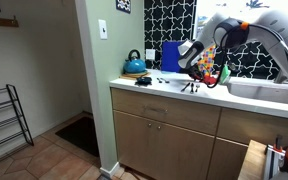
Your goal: Unfold the red cloth
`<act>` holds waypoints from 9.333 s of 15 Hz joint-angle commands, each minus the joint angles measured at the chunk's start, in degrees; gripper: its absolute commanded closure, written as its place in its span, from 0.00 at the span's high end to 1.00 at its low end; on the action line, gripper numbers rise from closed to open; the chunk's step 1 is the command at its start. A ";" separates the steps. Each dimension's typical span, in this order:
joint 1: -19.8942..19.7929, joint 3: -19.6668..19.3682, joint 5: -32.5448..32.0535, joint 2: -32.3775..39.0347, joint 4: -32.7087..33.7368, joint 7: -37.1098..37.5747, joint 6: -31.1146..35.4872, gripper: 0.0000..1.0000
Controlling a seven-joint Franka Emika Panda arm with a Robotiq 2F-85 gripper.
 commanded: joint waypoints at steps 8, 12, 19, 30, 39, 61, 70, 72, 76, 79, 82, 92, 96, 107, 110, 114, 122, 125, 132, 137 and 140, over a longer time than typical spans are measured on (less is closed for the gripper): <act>1.47 -2.20 -2.90 0.43 -2.73 6.05 2.55 0.22; 1.59 -2.26 -3.39 0.56 -2.89 7.39 1.85 0.00; 0.74 0.56 0.10 -3.14 -3.44 4.17 1.89 0.01; -1.94 6.20 10.52 -13.10 -6.57 -4.22 12.07 0.01; -7.34 13.99 31.89 -13.60 -8.25 -19.73 25.22 0.01; -12.31 22.73 48.79 -14.91 -13.39 -43.23 46.94 0.01; -9.80 20.63 50.34 -15.32 -15.65 -46.09 45.59 0.61; -7.73 16.72 48.26 -15.59 -16.15 -43.63 45.02 0.77; -1.80 4.27 37.92 -14.02 -17.37 -34.66 42.45 1.00; -1.85 2.73 35.22 -13.47 -17.12 -35.79 35.64 1.00; -2.66 3.62 34.07 -13.10 -16.39 -36.54 29.45 1.00; -3.13 5.41 31.26 -11.37 -9.86 -35.79 11.21 1.00; -3.35 5.58 30.35 -9.34 -5.66 -35.11 5.41 1.00; -4.89 6.22 30.52 -3.59 1.61 -35.37 2.94 0.38; -5.18 6.24 30.53 -2.48 2.94 -35.35 2.46 0.23; -5.25 5.90 29.99 -1.50 4.42 -34.89 0.90 0.00; -5.30 3.85 25.89 -1.61 5.93 -30.98 -1.58 0.01; -4.79 1.70 24.86 -1.53 5.73 -29.31 -2.70 0.01; -4.51 -1.39 23.88 -2.04 5.88 -28.19 -5.89 0.01; -5.70 -0.59 18.93 -2.10 8.75 -28.70 -13.65 0.01; -4.30 -2.35 18.31 -0.71 9.96 -28.98 -16.61 0.01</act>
